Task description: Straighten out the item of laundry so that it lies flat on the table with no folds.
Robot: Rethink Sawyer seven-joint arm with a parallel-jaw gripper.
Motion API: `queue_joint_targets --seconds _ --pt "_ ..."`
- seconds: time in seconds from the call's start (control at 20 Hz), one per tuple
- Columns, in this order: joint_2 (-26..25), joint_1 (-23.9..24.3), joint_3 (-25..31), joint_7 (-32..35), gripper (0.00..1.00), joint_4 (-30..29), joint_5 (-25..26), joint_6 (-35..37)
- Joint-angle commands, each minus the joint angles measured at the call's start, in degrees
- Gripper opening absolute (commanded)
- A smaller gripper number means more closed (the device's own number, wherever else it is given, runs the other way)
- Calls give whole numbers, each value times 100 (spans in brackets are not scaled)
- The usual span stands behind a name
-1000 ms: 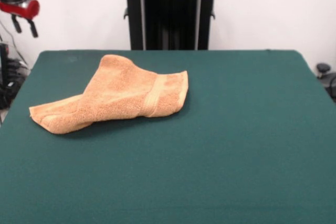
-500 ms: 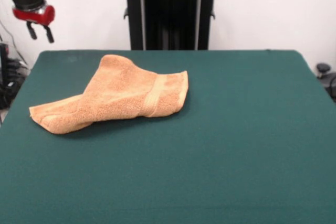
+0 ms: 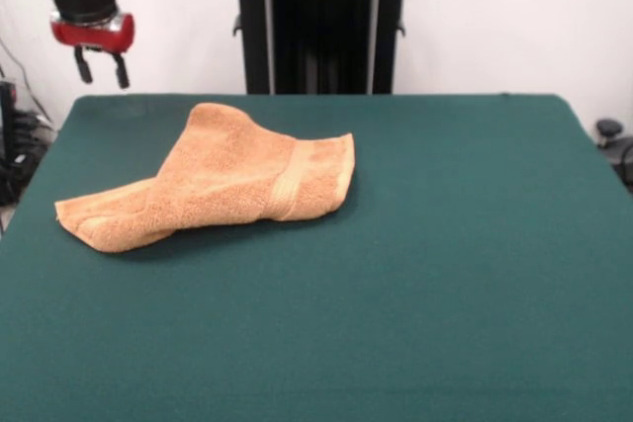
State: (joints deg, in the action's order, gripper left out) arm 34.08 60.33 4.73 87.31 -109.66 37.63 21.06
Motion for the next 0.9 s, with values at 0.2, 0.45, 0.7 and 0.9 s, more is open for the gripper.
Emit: queue_joint_targets --seconds 0.2,0.45,0.7,0.9 --pt "-330 -1180 -442 2075 100 -698 -759 -1106" --pt "-489 -1595 -687 2121 100 -748 -1187 -1446" --pt "-696 -1801 -797 2067 100 -710 -1474 -1703" --pt "-834 -1788 -806 1941 100 -707 -1576 -1870"
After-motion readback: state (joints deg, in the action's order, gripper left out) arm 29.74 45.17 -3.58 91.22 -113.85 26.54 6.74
